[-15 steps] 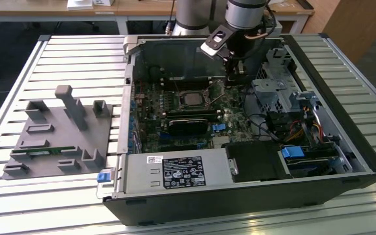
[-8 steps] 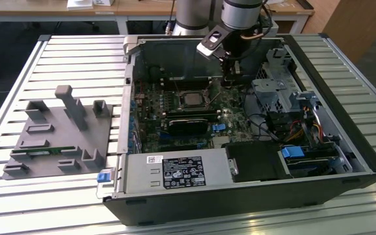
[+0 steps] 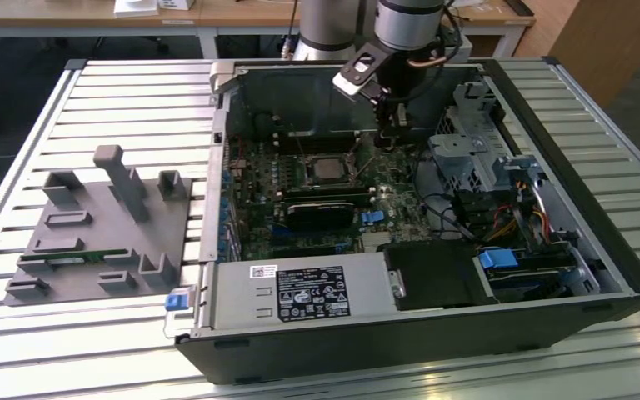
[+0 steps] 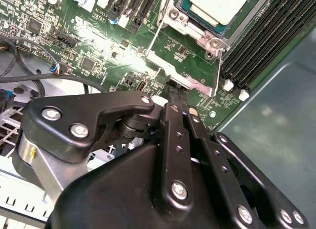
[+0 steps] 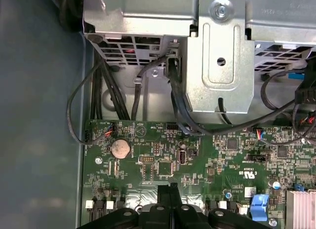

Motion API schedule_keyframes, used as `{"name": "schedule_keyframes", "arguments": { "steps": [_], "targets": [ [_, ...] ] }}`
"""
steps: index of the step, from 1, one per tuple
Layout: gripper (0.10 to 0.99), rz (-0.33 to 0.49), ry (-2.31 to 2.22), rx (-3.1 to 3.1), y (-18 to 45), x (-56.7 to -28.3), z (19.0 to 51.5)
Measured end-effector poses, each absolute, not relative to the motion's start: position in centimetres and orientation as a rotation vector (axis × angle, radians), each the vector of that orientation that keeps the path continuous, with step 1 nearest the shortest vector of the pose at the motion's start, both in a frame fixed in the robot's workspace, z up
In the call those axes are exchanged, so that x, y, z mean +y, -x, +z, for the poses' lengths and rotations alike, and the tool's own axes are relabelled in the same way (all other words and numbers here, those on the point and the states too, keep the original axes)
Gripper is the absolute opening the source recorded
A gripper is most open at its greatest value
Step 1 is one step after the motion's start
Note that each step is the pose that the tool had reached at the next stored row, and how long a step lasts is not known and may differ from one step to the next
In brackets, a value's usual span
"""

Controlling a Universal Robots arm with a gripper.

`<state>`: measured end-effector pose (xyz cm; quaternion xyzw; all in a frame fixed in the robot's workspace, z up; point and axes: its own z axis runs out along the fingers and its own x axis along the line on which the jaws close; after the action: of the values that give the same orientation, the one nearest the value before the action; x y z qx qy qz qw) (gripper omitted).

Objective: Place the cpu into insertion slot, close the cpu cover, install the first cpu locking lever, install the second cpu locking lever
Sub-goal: 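Close the cpu cover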

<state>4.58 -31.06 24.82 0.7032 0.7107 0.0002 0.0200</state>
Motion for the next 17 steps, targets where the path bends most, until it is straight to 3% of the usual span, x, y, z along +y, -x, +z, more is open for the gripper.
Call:
{"name": "schedule_keyframes", "arguments": {
  "steps": [17],
  "targets": [
    [0.106,0.001,-2.181,2.205,-3.5,-31.1,24.8]
  ]
}}
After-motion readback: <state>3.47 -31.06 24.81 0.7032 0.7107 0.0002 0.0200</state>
